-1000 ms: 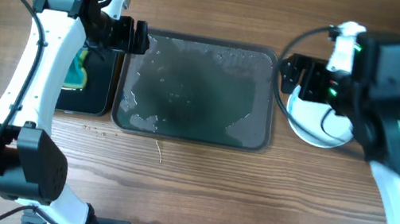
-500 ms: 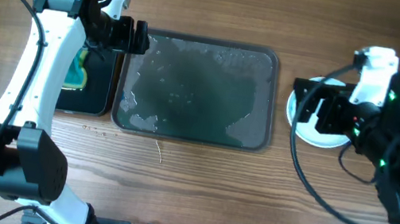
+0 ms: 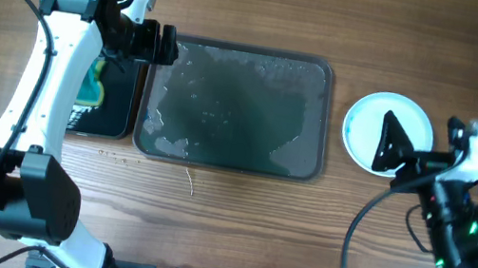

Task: Clean dirty plates on tray and stack at the side

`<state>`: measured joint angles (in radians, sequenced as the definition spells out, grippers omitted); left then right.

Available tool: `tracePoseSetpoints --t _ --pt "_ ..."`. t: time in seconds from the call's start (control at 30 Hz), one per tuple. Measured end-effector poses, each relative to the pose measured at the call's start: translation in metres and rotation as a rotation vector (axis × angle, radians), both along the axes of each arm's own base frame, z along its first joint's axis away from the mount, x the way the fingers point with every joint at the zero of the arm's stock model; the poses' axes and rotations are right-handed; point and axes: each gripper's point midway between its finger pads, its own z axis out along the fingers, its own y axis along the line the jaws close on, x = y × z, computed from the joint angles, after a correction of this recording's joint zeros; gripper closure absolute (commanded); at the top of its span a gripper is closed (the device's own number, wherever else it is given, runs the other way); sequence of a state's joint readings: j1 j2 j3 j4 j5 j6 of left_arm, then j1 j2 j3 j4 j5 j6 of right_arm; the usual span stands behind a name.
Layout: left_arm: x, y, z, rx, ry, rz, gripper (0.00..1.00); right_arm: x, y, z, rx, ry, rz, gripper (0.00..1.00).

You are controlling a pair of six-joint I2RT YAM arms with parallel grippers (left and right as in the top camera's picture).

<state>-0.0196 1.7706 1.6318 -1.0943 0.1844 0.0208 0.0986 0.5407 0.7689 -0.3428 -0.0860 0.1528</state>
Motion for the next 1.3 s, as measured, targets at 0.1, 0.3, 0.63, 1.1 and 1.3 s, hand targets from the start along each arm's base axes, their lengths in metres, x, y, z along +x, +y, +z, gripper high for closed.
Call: tracePoseSetpoints --t 0.1,0.3,0.63,1.1,1.3 --pt "0.000 0.000 0.000 0.000 0.000 0.000 0.00 -0.011 -0.003 -0.028 -0.010 -0.072 0.001 0.00" --pt "0.000 0.000 0.000 0.000 0.001 0.000 0.00 -0.020 -0.001 -0.082 -0.013 -0.141 0.019 0.00" --pt "0.000 0.000 0.000 0.000 0.001 0.000 0.00 -0.017 0.000 -0.135 -0.007 -0.210 0.020 0.00" --pt "0.000 0.000 0.000 0.000 0.001 0.000 0.00 -0.016 0.001 -0.161 -0.010 -0.114 0.025 0.00" --pt "0.000 0.000 0.000 0.000 0.001 0.000 0.00 -0.016 0.001 -0.161 -0.010 -0.114 0.028 0.00"
